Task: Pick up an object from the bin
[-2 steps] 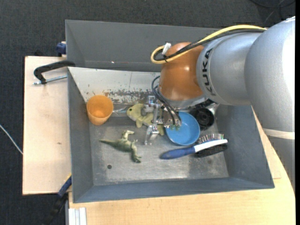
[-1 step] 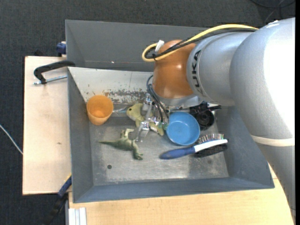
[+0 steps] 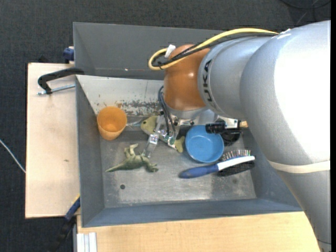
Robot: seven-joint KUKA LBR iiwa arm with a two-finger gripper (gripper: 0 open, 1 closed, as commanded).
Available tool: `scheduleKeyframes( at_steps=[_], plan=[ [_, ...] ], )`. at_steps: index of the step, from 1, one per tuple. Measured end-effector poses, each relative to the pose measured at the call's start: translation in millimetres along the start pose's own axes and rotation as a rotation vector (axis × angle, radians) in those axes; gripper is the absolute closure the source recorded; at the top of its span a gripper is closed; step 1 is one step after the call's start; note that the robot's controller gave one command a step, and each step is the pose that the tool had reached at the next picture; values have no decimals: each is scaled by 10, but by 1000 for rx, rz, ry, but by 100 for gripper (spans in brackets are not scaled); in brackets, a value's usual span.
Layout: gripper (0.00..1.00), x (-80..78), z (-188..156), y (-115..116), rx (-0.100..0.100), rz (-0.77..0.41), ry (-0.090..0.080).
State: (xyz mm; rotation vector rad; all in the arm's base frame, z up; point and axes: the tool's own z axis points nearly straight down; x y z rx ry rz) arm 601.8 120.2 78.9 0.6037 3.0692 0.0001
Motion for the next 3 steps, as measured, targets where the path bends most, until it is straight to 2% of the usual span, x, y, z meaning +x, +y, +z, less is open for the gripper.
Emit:
scheduleKeyframes(
  at_steps=[1, 2, 3],
  plan=[
    [0, -24, -47, 1, 2, 0, 9],
    [0, -6, -5, 26, -3, 78, 5],
    [100, -71, -36, 21, -10, 81, -19]
  ],
)
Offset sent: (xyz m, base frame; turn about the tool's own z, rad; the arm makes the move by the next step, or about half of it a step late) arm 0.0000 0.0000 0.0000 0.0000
